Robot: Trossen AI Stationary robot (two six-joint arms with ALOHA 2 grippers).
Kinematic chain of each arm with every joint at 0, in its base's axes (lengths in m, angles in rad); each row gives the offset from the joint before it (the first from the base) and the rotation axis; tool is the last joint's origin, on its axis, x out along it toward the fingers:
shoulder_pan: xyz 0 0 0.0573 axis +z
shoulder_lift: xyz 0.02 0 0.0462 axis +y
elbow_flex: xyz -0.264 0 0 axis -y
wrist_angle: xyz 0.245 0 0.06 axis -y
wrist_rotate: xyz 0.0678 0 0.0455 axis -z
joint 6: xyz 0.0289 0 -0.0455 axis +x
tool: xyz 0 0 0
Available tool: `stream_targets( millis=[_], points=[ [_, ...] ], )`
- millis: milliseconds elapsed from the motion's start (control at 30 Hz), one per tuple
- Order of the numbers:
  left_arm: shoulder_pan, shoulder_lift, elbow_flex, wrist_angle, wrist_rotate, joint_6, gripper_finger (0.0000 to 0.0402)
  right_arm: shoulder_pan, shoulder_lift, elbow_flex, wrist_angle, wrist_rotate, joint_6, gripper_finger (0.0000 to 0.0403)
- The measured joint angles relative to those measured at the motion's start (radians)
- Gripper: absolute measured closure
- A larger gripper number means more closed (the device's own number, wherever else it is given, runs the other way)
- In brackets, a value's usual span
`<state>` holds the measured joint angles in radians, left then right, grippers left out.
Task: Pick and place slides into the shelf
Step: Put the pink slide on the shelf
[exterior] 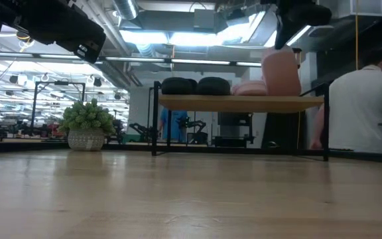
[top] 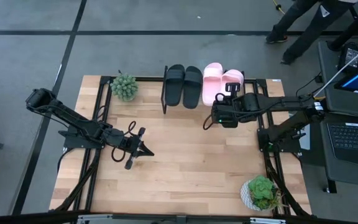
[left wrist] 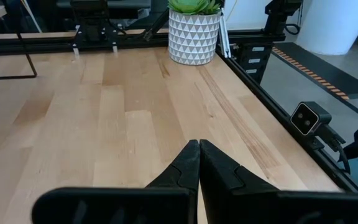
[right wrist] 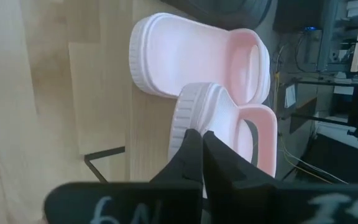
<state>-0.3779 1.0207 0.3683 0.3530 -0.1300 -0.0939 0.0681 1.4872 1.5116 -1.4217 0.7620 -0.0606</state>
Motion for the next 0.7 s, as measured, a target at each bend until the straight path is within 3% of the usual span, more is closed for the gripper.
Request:
stream_targets(
  millis=[700],
  points=[
    [0.0,0.0,0.0,0.0,0.0,0.001,0.0398,0.002,0.001,0.059,-0.009,0.092,-0.049,0.0403]
  ],
)
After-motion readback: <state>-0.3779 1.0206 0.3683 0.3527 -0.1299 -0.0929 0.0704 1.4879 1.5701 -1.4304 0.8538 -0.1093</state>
